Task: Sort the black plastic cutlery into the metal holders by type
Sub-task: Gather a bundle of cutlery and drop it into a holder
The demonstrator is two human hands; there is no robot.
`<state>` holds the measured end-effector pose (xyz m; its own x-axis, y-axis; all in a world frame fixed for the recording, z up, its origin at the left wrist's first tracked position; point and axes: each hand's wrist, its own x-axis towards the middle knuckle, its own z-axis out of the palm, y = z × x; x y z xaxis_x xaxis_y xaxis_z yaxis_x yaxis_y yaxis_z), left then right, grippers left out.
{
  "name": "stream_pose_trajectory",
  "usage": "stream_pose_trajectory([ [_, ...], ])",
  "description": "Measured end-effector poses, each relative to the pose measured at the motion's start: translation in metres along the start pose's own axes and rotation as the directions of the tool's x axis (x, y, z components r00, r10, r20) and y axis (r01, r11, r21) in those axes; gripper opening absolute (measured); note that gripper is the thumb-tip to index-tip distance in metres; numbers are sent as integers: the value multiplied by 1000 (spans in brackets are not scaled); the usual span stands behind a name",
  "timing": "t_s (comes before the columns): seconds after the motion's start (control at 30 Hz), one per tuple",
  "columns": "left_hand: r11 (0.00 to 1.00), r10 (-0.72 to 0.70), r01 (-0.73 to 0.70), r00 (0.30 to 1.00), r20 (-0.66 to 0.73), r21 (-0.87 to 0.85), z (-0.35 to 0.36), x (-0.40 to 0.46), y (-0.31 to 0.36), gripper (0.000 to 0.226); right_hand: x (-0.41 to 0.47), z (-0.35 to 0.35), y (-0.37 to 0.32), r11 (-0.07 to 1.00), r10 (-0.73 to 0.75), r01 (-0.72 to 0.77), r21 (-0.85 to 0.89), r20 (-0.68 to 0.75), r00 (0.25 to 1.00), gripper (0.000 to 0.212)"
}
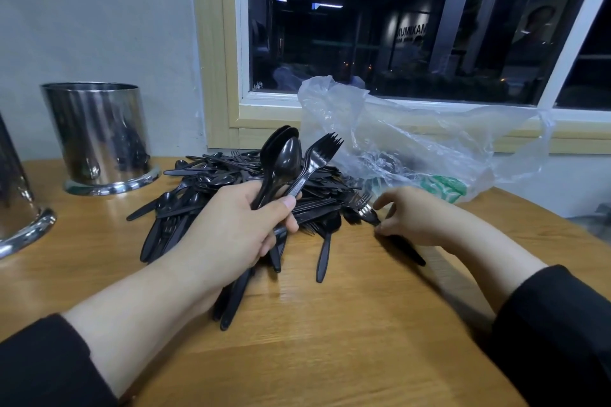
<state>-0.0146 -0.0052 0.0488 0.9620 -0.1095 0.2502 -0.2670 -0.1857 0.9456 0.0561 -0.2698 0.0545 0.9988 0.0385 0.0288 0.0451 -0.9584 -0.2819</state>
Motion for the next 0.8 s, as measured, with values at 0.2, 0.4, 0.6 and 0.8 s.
stream_pose_trajectory([
  [0.2,1000,5,-6,999,-33,-28,-1,3,-3,14,-6,-8,4,967,-16,20,253,-21,1000,21],
  [0.4,999,1,-4,998,-61,-34,0,5,-7,16,-23,-14,-17,670,-182,162,724,-52,982,31],
  [0.6,998,-23,20,997,-67,-56,4,8,-11,14,-30,5,-47,299,-371,131,945,-11,928,30],
  [0.8,999,-26,25,999,-24,-48,4,2,-8,16,-34,14,-57,254,-373,144,956,-40,927,23],
])
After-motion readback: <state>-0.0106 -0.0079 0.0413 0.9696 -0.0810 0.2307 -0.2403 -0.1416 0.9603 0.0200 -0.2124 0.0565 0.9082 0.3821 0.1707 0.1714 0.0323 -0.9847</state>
